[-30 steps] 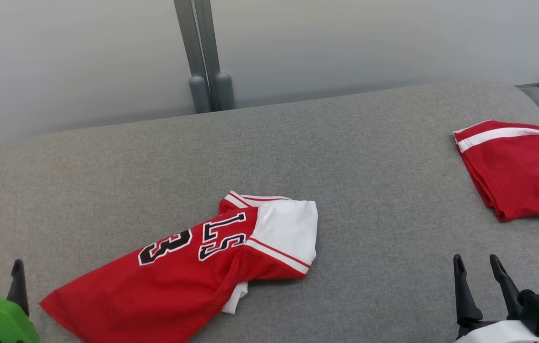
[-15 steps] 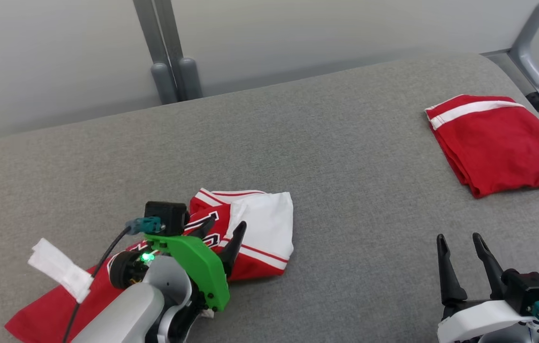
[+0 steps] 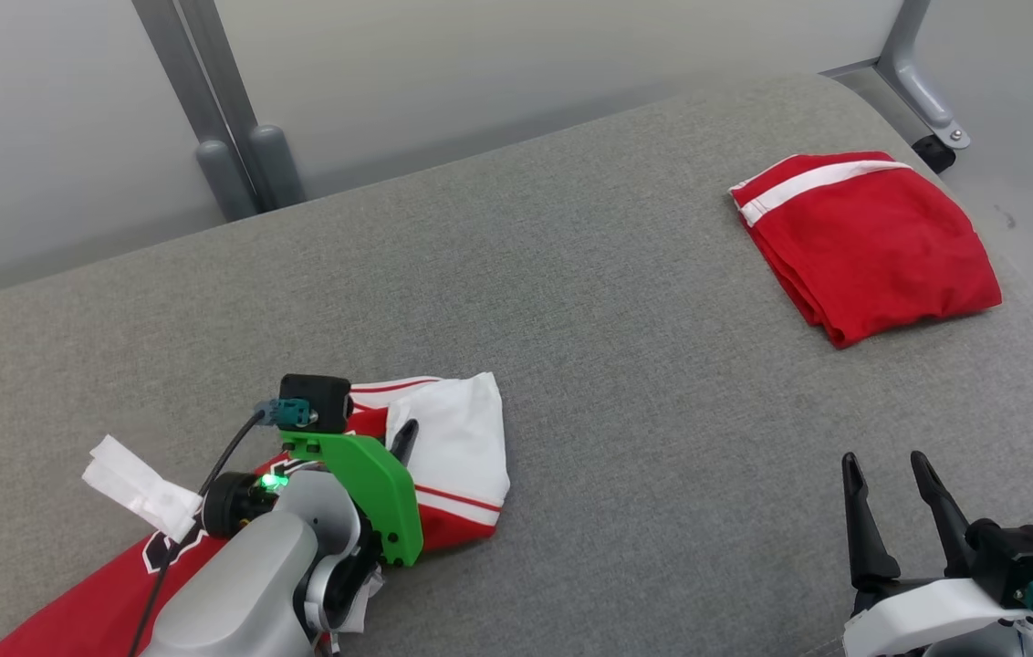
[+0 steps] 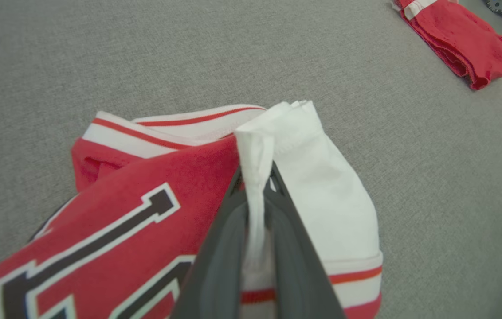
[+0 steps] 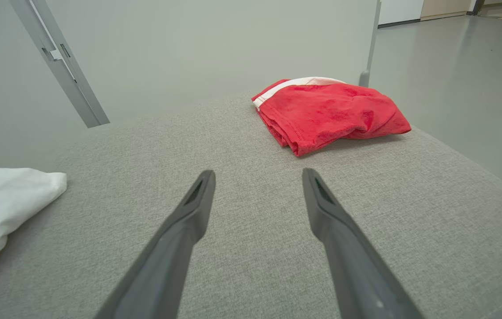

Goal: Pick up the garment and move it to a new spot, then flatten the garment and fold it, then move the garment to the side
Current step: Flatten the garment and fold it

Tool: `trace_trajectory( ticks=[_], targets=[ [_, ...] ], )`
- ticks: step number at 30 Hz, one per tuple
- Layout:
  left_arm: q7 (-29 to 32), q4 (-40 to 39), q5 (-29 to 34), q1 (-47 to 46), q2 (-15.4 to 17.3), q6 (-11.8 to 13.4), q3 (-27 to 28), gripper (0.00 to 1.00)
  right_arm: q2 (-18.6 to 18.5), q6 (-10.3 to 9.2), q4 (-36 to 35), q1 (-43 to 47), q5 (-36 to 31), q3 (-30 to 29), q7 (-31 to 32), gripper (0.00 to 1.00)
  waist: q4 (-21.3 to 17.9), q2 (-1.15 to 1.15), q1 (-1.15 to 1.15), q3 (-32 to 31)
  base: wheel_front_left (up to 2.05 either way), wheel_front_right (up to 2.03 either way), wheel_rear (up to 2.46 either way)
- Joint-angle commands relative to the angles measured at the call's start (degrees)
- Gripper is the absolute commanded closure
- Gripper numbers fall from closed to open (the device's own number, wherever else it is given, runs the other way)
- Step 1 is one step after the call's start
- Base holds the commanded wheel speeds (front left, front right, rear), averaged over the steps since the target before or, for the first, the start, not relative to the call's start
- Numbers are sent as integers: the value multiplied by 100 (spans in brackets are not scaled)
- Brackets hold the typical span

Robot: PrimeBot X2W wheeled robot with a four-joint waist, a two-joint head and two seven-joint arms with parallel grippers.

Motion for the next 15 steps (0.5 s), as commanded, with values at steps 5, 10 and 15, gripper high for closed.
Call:
trace_trajectory(
  ticks=[5, 10, 15],
  targets=[
    [-375, -161, 239, -78, -174, -192, -185, 100, -12, 0, -4, 108, -13, -32, -16, 0, 41, 0, -1, -132, 0, 0, 0],
    [-682, -684, 732, 178, -290, -114, -652, 100, -42, 0, -11, 149, -15, -52, -16, 0, 121, 0, -1, -200, 0, 0, 0],
    [-678, -1048, 941, 695, -401, -259, -1265, 87, -42, 0, -11, 176, -11, -55, -17, 0, 213, 0, -1, -202, 0, 0, 0]
  ],
)
